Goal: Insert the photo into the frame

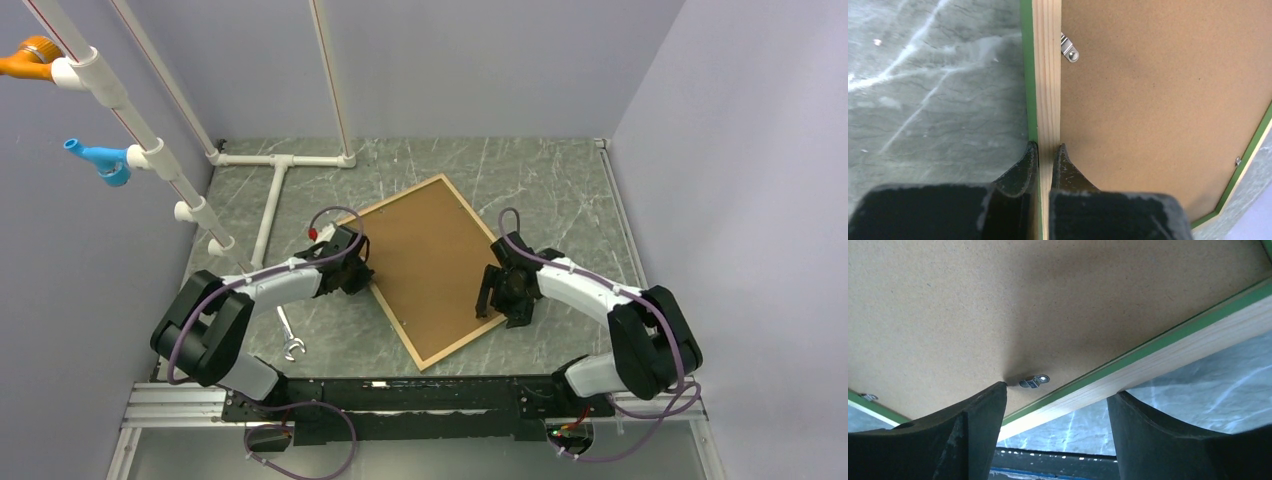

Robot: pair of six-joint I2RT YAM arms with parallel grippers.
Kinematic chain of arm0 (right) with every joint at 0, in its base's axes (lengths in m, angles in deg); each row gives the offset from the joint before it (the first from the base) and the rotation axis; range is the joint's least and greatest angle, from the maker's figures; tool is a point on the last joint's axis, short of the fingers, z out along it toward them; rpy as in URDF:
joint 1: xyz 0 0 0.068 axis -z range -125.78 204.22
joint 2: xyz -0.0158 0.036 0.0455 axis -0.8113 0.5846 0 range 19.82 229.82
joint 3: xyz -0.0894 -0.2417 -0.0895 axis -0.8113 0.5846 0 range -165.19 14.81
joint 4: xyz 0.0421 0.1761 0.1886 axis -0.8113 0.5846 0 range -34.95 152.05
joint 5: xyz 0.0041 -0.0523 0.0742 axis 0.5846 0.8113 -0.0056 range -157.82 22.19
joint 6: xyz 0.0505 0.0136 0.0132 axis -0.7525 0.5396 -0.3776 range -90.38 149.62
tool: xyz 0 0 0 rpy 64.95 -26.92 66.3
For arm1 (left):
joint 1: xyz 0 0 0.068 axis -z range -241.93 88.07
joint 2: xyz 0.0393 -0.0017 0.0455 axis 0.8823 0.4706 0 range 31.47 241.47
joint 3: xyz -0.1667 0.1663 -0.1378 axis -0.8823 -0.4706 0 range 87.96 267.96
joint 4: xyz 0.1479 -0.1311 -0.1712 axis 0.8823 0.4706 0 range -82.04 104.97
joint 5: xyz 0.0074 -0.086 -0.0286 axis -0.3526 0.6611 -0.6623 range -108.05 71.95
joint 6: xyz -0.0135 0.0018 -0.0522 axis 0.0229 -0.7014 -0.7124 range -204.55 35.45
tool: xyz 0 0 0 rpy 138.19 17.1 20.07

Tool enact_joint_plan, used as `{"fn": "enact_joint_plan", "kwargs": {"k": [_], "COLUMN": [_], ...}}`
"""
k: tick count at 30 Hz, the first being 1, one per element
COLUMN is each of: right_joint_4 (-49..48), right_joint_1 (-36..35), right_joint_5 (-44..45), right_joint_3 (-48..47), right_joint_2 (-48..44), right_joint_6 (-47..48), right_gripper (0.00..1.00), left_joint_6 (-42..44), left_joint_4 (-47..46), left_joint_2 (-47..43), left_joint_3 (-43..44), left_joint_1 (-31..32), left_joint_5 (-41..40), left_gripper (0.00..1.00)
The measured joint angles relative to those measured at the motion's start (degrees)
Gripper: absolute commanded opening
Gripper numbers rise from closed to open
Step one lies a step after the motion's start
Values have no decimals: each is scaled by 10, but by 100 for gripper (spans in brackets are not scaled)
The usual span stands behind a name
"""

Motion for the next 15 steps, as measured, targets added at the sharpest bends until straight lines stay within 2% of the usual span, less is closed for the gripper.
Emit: {"fn": "enact_joint_plan", "kwargs": {"k": [7, 12, 15], "right_joint_4": [-1, 11, 28], "right_joint_1": [66, 89, 97], "right_joint_5": [27, 44, 61], "right_joint_3": [-17, -42, -66], "right_joint_2": [17, 38, 58], "right_joint_6": [51, 83, 100], "right_gripper": [76, 80, 83], "left_joint_6": [-23, -37, -45], "left_joint_4": [-41, -52, -49], "left_joint_2": [5, 13, 25], "left_joint_3": [-11, -5, 7], "left_joint_1": [46, 85, 115], "left_joint_5": [-5, -26, -43], "left_gripper": [0, 0, 8]}}
